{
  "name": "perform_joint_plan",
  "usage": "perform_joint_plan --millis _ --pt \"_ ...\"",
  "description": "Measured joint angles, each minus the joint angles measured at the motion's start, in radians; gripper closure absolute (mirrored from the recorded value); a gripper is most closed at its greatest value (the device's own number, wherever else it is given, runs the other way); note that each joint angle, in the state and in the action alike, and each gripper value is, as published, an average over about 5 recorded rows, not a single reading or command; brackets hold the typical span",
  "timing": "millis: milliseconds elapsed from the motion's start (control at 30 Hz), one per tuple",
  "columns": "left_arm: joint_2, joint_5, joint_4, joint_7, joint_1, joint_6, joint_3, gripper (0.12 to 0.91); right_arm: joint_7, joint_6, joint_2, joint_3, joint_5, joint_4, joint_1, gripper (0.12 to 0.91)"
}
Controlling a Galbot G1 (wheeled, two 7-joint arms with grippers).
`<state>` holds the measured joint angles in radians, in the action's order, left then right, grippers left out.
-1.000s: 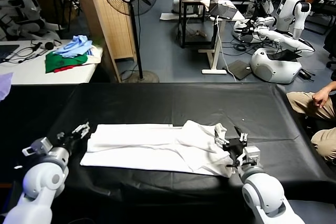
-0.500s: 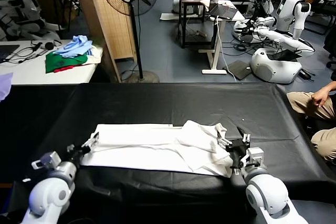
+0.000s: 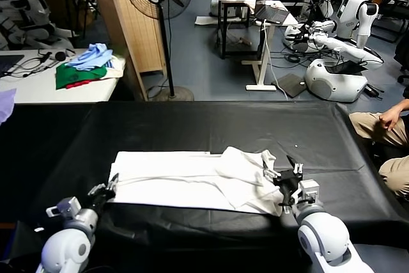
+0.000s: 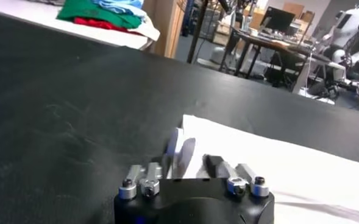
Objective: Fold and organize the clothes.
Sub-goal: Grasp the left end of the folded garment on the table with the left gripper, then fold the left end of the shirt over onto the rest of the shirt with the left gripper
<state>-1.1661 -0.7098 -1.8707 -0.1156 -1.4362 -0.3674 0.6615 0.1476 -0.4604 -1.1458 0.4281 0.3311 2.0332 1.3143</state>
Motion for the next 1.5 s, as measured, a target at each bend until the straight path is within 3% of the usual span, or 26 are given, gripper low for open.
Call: perform_joint_plan --millis 67,200,300,400,600,667,767,967,1200,1333,1500 --pt "0.000 -0.025 0.005 -0.002 0.006 -0.013 0.002 0.876 0.000 0.000 0.000 0.000 0.000 0.001 0.000 0.227" --pt "0.007 -0.076 0.008 -0.006 0.020 -0.039 0.013 0.873 -0.001 -0.001 -0.002 0.004 0.000 0.004 0.005 0.227" --pt "0.023 -0.026 0.006 -0.004 0.019 -0.020 0.023 0.877 0.000 -0.001 -0.004 0.007 -0.001 0.007 0.010 0.227" --pt "0.053 0.129 0.012 -0.010 0.013 0.032 0.039 0.877 0.000 -0.002 -0.011 0.009 -0.001 0.010 0.014 0.227" --pt "0.165 0.554 0.074 -0.038 -0.004 0.161 0.103 0.877 0.002 -0.004 -0.025 0.006 -0.003 0.016 0.020 0.227" --pt "0.203 0.634 0.090 -0.039 -0.014 0.181 0.122 0.877 0.003 -0.005 -0.031 0.004 -0.006 0.016 0.022 0.227" --pt "0.229 0.676 0.087 -0.034 -0.033 0.177 0.127 0.877 0.004 -0.007 -0.039 0.000 -0.018 0.017 0.029 0.227" --pt "0.154 0.650 -0.004 -0.021 -0.046 0.095 0.034 0.877 0.005 -0.009 -0.042 0.014 -0.029 0.031 0.052 0.227" --pt "0.015 0.461 -0.132 -0.058 0.011 0.000 -0.179 0.877 0.006 -0.009 -0.055 0.036 -0.047 0.049 0.087 0.227" --pt "-0.046 0.340 -0.180 -0.094 0.051 -0.030 -0.276 0.877 0.006 -0.010 -0.065 0.039 -0.052 0.051 0.093 0.227" --pt "-0.096 0.270 -0.207 -0.099 0.087 -0.037 -0.349 0.877 0.006 -0.010 -0.074 0.035 -0.057 0.048 0.091 0.227"
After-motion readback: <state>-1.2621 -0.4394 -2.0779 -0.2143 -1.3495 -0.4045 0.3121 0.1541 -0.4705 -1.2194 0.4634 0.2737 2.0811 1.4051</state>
